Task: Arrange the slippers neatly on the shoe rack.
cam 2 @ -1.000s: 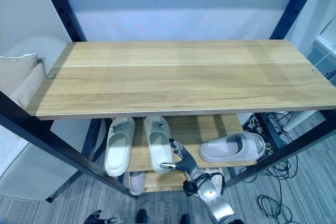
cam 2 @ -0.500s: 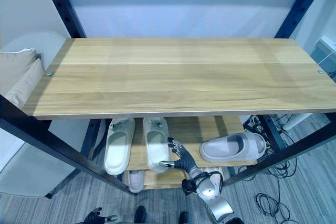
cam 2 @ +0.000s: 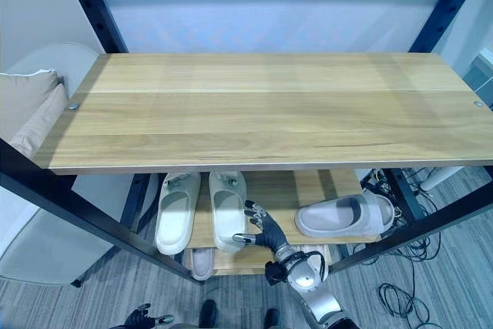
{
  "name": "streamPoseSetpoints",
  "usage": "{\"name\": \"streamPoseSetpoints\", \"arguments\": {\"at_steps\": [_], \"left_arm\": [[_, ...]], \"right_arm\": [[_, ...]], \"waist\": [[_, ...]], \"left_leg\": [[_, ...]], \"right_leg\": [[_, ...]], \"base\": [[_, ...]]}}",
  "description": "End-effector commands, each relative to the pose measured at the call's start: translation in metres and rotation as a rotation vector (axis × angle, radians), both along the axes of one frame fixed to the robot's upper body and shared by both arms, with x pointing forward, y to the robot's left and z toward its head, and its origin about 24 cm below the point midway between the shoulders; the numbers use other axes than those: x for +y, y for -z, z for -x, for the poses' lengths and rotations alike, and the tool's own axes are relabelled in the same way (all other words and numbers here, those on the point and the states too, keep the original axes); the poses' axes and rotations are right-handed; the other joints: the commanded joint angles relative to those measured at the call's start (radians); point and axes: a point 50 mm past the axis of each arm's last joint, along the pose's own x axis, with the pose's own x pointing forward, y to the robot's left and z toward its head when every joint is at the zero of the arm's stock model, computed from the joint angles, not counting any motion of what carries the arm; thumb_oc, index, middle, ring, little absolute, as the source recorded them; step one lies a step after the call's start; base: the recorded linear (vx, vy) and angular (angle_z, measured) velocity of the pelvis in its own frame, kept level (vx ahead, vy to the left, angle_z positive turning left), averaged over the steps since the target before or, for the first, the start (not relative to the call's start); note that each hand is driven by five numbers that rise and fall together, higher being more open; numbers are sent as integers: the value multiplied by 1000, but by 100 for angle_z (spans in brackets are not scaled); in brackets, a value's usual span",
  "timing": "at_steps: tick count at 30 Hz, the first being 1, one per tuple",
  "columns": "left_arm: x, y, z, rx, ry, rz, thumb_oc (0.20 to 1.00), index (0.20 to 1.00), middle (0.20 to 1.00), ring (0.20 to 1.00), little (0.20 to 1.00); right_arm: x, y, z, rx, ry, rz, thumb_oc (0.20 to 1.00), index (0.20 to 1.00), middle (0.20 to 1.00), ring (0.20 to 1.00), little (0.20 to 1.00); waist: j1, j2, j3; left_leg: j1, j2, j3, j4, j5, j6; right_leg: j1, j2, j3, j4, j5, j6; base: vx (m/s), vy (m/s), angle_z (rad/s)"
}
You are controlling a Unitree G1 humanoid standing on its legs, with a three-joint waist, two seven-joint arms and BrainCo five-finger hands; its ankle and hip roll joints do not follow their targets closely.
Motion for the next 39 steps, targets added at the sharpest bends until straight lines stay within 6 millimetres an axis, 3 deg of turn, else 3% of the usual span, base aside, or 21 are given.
{"name": "streamPoseSetpoints", "arguments": {"at_steps": [1,13,21,27,32,36,37,39], "left_arm": [[-27,-1,-25,-38,43,41,1000,1000,1000,1000,1000],[-26,-1,-25,-38,38,39,1000,1000,1000,1000,1000],[-25,0,-21,-29,30,36,1000,1000,1000,1000,1000],[-24,3,-11,-2,28,41,1000,1000,1000,1000,1000],[-25,4,-1,12,39,49,1000,1000,1000,1000,1000],[-27,4,-3,2,55,53,1000,1000,1000,1000,1000],[-29,3,-5,-7,71,53,1000,1000,1000,1000,1000],[-29,3,-5,-8,78,52,1000,1000,1000,1000,1000]], "right_arm": [[39,-29,-7,-102,-141,-124,1000,1000,1000,1000,1000],[39,-29,-8,-100,-137,-120,1000,1000,1000,1000,1000],[16,-23,-11,-122,-11,-44,1000,1000,1000,1000,1000],[0,-40,-20,-219,58,-33,1000,1000,1000,1000,1000],[-23,-80,-31,-485,85,119,1000,1000,1000,1000,1000],[-47,-95,-35,-657,129,419,1000,1000,1000,1000,1000],[-70,-94,-36,-689,212,594,1000,1000,1000,1000,1000],[-76,-90,-36,-669,243,619,1000,1000,1000,1000,1000]], "waist": [[37,-24,30],[38,-30,28],[27,-27,20],[22,-18,20],[22,-7,16],[23,-6,10],[19,-6,9],[19,-7,9]], "left_leg": [[5,-2,22,13,-71,-13],[1,-5,21,13,-71,-13],[3,-5,27,13,-74,-11],[7,-1,35,13,-75,-12],[11,1,36,13,-76,-13],[16,2,32,13,-80,-13],[19,2,29,13,-83,-12],[21,2,29,13,-83,-11]], "right_leg": [[42,-41,-9,11,-34,64],[39,-43,-13,12,-33,64],[37,-45,-8,13,-31,65],[36,-44,4,11,-32,65],[40,-41,6,10,-36,64],[48,-38,2,10,-43,64],[53,-37,-1,10,-45,64],[54,-37,-2,10,-45,64]], "base": [[0,0,0],[0,0,0],[0,0,0],[11,-17,-1],[15,-18,0],[16,-15,0],[0,0,0],[0,0,0]]}}
